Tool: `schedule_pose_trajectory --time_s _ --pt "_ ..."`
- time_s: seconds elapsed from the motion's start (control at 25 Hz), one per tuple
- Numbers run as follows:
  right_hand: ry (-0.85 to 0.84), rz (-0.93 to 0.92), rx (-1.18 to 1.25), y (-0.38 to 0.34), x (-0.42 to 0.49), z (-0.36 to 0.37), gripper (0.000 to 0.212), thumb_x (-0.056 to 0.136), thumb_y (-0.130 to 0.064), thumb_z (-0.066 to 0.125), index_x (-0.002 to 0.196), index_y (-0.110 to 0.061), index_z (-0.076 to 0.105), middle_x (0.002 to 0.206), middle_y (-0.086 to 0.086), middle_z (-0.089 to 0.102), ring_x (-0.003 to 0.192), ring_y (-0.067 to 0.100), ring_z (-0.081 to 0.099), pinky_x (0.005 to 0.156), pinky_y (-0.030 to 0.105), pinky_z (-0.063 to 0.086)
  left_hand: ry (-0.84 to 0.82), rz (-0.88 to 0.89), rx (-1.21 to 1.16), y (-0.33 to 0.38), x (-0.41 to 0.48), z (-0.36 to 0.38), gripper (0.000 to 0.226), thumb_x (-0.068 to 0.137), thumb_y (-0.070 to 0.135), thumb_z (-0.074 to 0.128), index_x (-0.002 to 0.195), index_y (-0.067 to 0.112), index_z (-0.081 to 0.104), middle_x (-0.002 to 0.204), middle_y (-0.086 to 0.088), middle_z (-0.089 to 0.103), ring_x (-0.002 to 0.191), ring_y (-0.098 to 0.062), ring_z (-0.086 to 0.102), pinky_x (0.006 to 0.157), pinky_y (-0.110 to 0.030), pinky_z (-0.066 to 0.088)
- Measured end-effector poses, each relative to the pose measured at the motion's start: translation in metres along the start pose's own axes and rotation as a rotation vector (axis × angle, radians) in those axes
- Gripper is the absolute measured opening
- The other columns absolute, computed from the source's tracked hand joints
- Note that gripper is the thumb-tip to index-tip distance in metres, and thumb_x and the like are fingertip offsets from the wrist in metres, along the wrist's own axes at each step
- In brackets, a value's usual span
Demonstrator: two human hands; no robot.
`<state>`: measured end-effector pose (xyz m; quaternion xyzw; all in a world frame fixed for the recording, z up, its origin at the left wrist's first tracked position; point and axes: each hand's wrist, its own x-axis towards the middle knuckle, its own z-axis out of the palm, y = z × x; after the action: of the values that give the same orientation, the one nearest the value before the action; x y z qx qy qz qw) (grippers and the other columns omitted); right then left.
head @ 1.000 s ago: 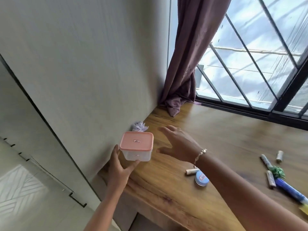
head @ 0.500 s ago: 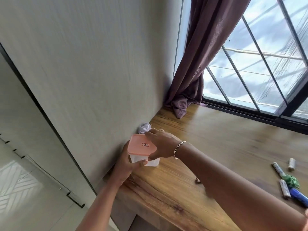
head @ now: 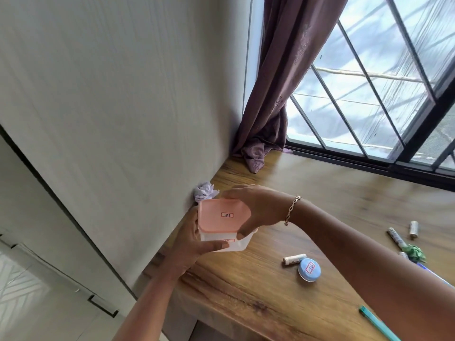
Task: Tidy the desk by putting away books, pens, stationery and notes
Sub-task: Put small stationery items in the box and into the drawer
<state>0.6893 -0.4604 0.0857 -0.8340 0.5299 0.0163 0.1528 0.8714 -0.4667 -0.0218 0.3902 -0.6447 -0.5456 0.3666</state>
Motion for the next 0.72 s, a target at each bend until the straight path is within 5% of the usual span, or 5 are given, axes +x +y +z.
schedule_pose_trajectory --time_s 0.24,0.44,0.72 --pt "-0.045 0.042 -0.113 0.016 -0.036 -0.006 0.090 0.062 -0.040 0.081 0.137 -0.014 0.036 0.127 0.004 0.045 0.112 0.024 0.050 0.093 0.038 0.045 -0.034 0.029 0.042 0.012 -0.001 0.037 0.085 0.039 0.030 0.086 0.115 0.027 0.048 0.104 0.007 0.065 0.093 0.001 0.062 0.073 -0.016 0.052" --pt "0.039 0.060 -0.266 0.017 -0.063 -0.005 0.096 0.062 -0.050 0.075 0.140 -0.022 0.026 0.127 0.000 0.039 0.107 0.024 0.050 0.082 0.037 0.050 -0.013 0.071 0.159 0.020 0.002 0.068 0.088 0.038 0.043 0.086 0.113 0.034 0.041 0.102 0.005 0.063 0.097 -0.019 0.062 0.082 -0.046 0.053" --pt "0.043 0.059 -0.298 0.032 -0.095 -0.013 0.092 0.060 -0.052 0.076 0.133 -0.016 0.034 0.117 0.001 0.045 0.096 0.022 0.053 0.073 0.031 0.046 -0.100 0.130 0.263 0.033 0.005 0.097 0.080 0.038 0.049 0.080 0.111 0.043 0.047 0.098 0.009 0.066 0.093 -0.011 0.062 0.081 -0.039 0.053"
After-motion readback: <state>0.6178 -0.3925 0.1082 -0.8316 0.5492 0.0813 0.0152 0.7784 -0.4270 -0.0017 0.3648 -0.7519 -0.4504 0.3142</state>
